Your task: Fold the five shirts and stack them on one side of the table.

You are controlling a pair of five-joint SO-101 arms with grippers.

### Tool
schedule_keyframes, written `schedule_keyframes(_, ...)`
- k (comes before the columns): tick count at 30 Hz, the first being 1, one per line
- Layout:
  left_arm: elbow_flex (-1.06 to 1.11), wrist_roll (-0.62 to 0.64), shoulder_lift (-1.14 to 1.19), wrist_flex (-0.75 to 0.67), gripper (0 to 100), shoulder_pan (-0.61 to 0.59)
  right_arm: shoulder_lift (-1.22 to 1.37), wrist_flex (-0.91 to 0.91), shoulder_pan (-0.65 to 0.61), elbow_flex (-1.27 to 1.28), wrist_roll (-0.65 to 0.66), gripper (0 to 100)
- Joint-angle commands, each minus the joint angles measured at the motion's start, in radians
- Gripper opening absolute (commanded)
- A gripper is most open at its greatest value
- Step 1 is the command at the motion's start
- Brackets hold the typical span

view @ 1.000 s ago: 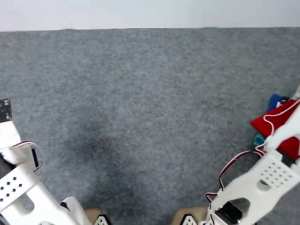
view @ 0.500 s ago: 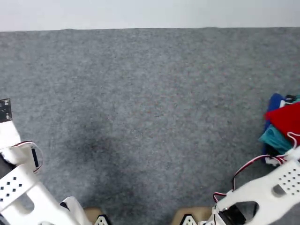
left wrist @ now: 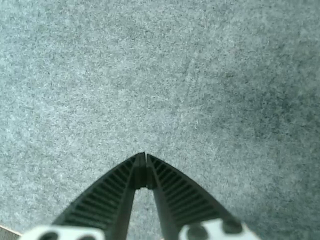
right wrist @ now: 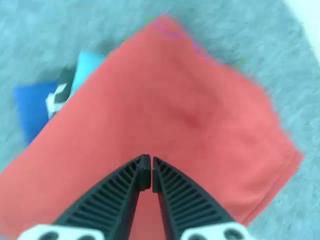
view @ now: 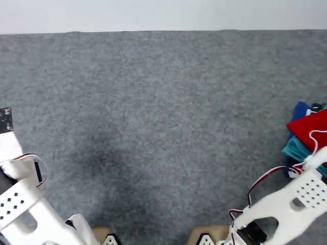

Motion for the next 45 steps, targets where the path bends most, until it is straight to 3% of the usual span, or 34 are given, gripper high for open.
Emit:
schedule_keyframes(1,-0.005,-0.011,-0.011,-0.014,1,0.002,-0.077,0.154,-0.03,-0.055,0.011,1.4)
schedule_keyframes(5,-0.005,-0.011,-0.011,-0.015,1,0.002,-0.056,0.305,-0.033,-0.031,0.011,1.4)
schedule_keyframes(12,-0.002,-0.012,-0.011,-0.014,1,0.002,0.039,0.309,-0.044,0.075,0.011,1.4)
schedule_keyframes(18,-0.015,-0.092,-0.012,-0.006,1,0.002,-0.148,0.314,-0.041,0.083,0.012,1.3)
schedule_keyframes(26,-0.09,-0.087,-0.012,0.064,1,0.037,-0.443,0.314,-0.076,0.166,0.012,0.9)
schedule_keyframes(30,-0.091,-0.08,-0.014,0.123,1,0.144,-0.654,0.314,-0.151,0.423,-0.012,0.9)
schedule_keyframes(37,-0.081,0.107,-0.164,0.068,1,0.269,-1.109,0.269,-0.302,0.974,-0.163,0.9)
schedule_keyframes(40,-0.025,0.186,-0.273,0.0,1,0.362,-1.297,0.185,-0.351,1.208,-0.222,0.9)
schedule_keyframes(45,0.246,0.259,-0.459,-0.186,1,0.476,-1.624,-0.007,-0.424,1.599,-0.267,0.9)
